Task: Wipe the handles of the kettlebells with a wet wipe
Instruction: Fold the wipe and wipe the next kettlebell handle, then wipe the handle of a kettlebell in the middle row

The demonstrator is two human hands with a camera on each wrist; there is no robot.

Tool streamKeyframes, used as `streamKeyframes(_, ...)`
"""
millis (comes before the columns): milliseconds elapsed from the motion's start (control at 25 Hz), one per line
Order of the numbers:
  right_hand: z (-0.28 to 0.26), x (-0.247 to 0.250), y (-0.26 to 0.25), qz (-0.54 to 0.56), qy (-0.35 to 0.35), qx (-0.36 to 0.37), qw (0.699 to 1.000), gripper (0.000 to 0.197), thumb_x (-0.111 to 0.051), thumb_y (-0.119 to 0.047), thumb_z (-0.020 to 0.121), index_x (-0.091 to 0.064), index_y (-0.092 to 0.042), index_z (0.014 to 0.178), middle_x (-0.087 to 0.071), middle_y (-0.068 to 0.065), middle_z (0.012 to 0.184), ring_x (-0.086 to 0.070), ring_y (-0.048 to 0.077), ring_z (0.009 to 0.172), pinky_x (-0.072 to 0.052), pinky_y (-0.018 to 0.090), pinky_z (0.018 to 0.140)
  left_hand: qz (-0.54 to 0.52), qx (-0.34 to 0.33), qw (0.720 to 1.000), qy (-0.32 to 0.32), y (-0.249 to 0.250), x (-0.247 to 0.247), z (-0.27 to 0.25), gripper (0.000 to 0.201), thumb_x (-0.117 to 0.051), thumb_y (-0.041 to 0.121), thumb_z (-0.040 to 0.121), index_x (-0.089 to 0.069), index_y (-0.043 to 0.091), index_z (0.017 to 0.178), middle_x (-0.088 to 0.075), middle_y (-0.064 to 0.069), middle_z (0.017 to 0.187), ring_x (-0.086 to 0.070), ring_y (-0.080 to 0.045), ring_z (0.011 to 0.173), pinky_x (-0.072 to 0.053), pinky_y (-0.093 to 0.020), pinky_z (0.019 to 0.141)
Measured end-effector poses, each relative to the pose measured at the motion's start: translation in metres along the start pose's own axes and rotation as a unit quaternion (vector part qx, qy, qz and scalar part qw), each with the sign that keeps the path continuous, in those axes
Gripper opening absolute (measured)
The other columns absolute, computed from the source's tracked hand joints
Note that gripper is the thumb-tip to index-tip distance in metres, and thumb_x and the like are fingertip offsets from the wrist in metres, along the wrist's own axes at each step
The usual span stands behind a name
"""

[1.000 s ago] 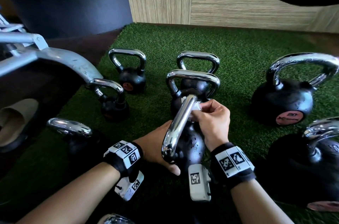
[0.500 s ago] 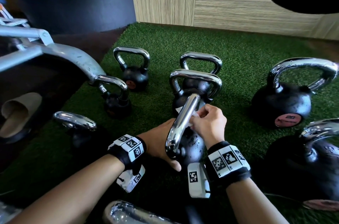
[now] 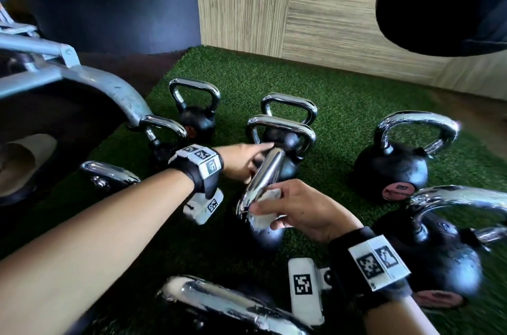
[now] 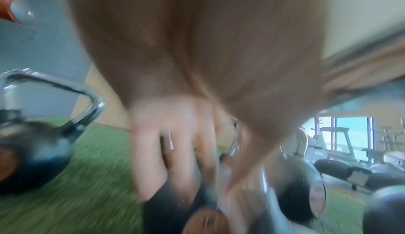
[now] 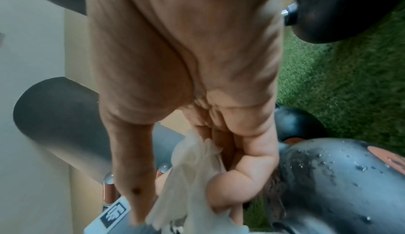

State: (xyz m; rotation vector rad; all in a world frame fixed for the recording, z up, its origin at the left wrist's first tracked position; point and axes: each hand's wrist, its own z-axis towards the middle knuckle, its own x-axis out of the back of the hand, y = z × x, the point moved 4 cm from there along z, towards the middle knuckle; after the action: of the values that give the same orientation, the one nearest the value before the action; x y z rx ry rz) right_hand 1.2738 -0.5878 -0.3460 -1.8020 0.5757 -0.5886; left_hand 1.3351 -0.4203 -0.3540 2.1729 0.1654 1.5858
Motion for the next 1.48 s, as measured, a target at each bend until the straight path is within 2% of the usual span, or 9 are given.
streamKeyframes(80, 0.000, -0.004, -0.009, -0.032, 0.022, -0.036, 0.999, 0.031, -0.087, -0.037, 0.077, -0.072, -0.010, 0.078, -0.070, 0.006, 0.073, -0.063, 0.015, 0.064, -0.046, 0.021, 0.055, -0.007, -0.049, 0.997, 0.054, 0.019, 0.024, 0.007, 0.097, -0.066, -0.009, 0.079, -0.029, 0.034, 0.157, -0.055, 0.004, 0.144, -0.063, -0.015, 0.119, -0.052, -0.030, 0.102)
streamKeyframes(200, 0.009, 0.000, -0.022, -0.175, 0.151, -0.067, 0.970, 0.056, -0.091, -0.060, 0.059, -0.048, -0.023, 0.056, -0.049, -0.012, 0.046, -0.047, 0.008, 0.045, -0.040, 0.023, 0.047, 0.078, -0.086, 0.992, 0.043, 0.038, 0.033, 0.008, 0.077, -0.065, 0.003, 0.082, -0.050, 0.050, 0.142, -0.060, 0.007, 0.142, -0.058, -0.013, 0.126, -0.046, -0.036, 0.109)
streamKeyframes(360, 0.008, -0.004, -0.026, -0.205, 0.203, -0.078, 0.954, 0.049, -0.091, -0.046, 0.064, -0.051, -0.019, 0.063, -0.054, -0.004, 0.057, -0.050, 0.010, 0.046, -0.036, 0.018, 0.035, 0.092, -0.077, 0.991, 0.054, 0.040, 0.029, -0.003, 0.029, -0.058, 0.036, 0.079, -0.062, 0.045, 0.106, -0.068, 0.014, 0.099, -0.065, -0.013, 0.091, -0.056, -0.041, 0.084)
streamKeyframes(480, 0.003, -0.006, -0.025, -0.256, 0.207, -0.070, 0.942, 0.044, -0.087, -0.044, 0.066, -0.052, -0.017, 0.064, -0.056, -0.002, 0.059, -0.053, 0.012, 0.048, -0.039, 0.020, 0.039, 0.088, -0.060, 0.989, 0.104, 0.035, 0.028, -0.013, 0.035, -0.051, 0.066, 0.075, -0.058, 0.046, 0.103, -0.067, 0.014, 0.099, -0.064, -0.017, 0.088, -0.054, -0.037, 0.077)
streamKeyframes(720, -0.026, 0.028, -0.028, -0.359, 0.243, -0.028, 0.901, 0.029, -0.087, -0.036, 0.065, -0.071, -0.012, 0.065, -0.062, -0.003, 0.060, -0.056, 0.012, 0.059, -0.032, 0.015, 0.041, 0.091, 0.012, 0.971, 0.222, -0.010, 0.017, -0.049, 0.039, -0.044, 0.075, 0.086, -0.055, 0.051, 0.114, -0.057, 0.012, 0.099, -0.067, -0.019, 0.094, -0.055, -0.039, 0.075)
streamKeyframes(920, -0.030, 0.046, -0.023, -0.352, 0.295, 0.015, 0.888, 0.036, -0.086, -0.023, 0.078, -0.078, -0.022, 0.114, -0.069, -0.004, 0.085, -0.058, 0.004, 0.071, -0.036, -0.001, 0.053, 0.075, 0.081, 0.951, 0.290, -0.024, -0.002, -0.096, 0.037, -0.060, 0.070, 0.085, -0.058, 0.048, 0.114, -0.059, 0.014, 0.097, -0.064, -0.010, 0.091, -0.050, -0.031, 0.066)
streamKeyframes(1160, -0.032, 0.048, -0.030, -0.388, 0.266, -0.010, 0.882, 0.032, -0.086, -0.024, 0.078, -0.081, -0.024, 0.110, -0.075, -0.001, 0.089, -0.064, 0.008, 0.075, -0.042, 0.005, 0.057, -0.026, 0.062, 0.964, 0.258, -0.021, 0.000, -0.105, 0.036, -0.068, 0.055, 0.087, -0.062, 0.043, 0.120, -0.061, 0.010, 0.098, -0.064, -0.015, 0.094, -0.054, -0.037, 0.084)
streamKeyframes(1320, -0.064, 0.052, -0.043, -0.382, 0.306, -0.064, 0.870, 0.031, -0.093, -0.032, 0.067, -0.082, -0.031, 0.096, -0.078, -0.003, 0.093, -0.071, 0.016, 0.095, -0.054, 0.032, 0.086, -0.138, 0.048, 0.965, 0.220, -0.042, -0.011, -0.143, 0.060, -0.066, 0.030, 0.096, -0.042, 0.044, 0.149, -0.066, 0.018, 0.111, -0.066, 0.003, 0.084, -0.050, -0.021, 0.083)
streamKeyframes(1480, -0.114, 0.015, -0.065, -0.301, 0.302, -0.053, 0.903, 0.028, -0.090, -0.020, 0.072, -0.082, -0.031, 0.096, -0.080, -0.003, 0.093, -0.072, 0.012, 0.090, -0.051, 0.030, 0.088, -0.235, 0.040, 0.959, 0.154, -0.061, -0.056, -0.174, 0.049, -0.058, 0.008, 0.096, -0.064, 0.048, 0.123, -0.072, 0.022, 0.107, -0.063, 0.010, 0.077, -0.046, -0.008, 0.072)
